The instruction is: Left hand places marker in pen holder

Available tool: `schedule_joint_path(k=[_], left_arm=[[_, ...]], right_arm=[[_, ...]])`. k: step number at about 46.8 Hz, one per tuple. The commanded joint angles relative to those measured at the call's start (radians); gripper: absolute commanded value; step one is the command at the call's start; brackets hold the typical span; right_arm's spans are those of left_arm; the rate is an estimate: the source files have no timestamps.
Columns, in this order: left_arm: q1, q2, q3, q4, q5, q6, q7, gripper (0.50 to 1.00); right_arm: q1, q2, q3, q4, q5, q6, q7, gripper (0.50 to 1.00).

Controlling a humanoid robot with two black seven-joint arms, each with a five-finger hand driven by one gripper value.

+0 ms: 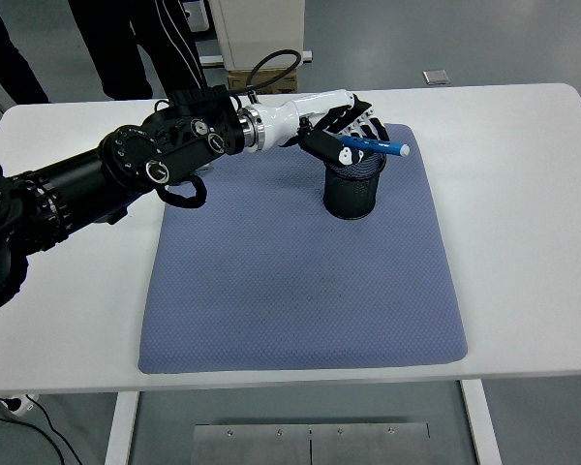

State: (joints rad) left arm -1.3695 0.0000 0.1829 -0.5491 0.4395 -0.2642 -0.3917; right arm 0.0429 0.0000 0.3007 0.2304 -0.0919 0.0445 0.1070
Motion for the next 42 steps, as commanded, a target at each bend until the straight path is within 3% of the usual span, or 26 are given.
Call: schedule_joint_path(k=[1,25,42], left_arm=[[0.020,0.000,-0.029,0.008,-0.001,0.002,-0.003,0.500],[0.086,0.000,-0.172,0.006,-0.042,0.033,-0.009,0.500],[0.104,0.000,-0.172,-0.012,-0.151,0.036,-0.059,0.500]], right_arm=[[0.000,0.000,0.000,0.001,0.000,0.000,0.000,1.000],[0.000,0.000,0.000,0.001,0.000,0.000,0.000,1.000],[0.000,0.000,0.000,0.001,0.000,0.000,0.000,1.000]])
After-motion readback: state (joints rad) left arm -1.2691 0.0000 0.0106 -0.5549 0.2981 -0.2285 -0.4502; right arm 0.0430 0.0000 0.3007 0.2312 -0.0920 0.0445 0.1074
